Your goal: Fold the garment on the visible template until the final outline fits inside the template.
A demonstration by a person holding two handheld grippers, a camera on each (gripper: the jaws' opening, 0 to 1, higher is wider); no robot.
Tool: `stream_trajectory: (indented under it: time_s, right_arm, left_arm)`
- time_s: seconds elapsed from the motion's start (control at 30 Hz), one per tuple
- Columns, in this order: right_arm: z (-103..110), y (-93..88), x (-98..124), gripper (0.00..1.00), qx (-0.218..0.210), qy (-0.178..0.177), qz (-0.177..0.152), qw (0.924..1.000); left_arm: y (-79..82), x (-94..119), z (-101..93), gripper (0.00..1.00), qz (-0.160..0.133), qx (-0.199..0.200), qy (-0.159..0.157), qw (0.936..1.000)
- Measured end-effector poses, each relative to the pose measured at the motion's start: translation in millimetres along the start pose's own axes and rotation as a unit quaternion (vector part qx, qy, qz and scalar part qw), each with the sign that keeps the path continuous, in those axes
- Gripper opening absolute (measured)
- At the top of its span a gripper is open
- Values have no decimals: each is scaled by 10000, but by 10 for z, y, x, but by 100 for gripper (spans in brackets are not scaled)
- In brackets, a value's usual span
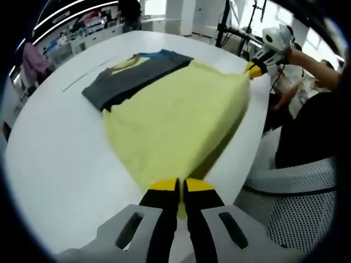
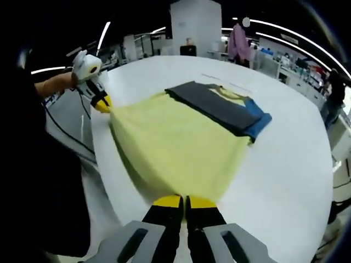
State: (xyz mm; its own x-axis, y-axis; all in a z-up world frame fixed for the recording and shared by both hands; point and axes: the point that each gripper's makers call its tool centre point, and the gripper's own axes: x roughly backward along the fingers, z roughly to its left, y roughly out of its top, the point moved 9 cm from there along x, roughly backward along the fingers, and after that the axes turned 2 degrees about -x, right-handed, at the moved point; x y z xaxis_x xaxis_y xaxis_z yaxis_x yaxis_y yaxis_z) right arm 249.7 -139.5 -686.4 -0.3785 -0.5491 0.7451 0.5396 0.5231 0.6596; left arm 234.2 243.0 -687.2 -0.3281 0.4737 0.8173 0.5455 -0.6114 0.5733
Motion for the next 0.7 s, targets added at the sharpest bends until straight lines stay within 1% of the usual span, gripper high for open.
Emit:
stream_trajectory:
  time_s: [0.1, 0.37, 0.5, 0.7]
  right_arm:
    - [2, 28, 12, 0, -152, -9, -66, 9999]
    - [54, 124, 112, 0, -92, 49, -199, 9997]
    - [83, 162, 155, 0, -106, 98, -167, 9998]
    - [126, 200, 202, 0, -203, 147, -26, 9997]
  left_arm:
    - [26, 49, 4, 1, 6, 17, 26, 10000]
    - [63, 172, 16, 1, -40, 323, 7, 9995]
    - [89, 235, 1, 1, -2, 309, 26, 9995]
    - [104, 287, -20, 1, 120, 311, -21, 9994]
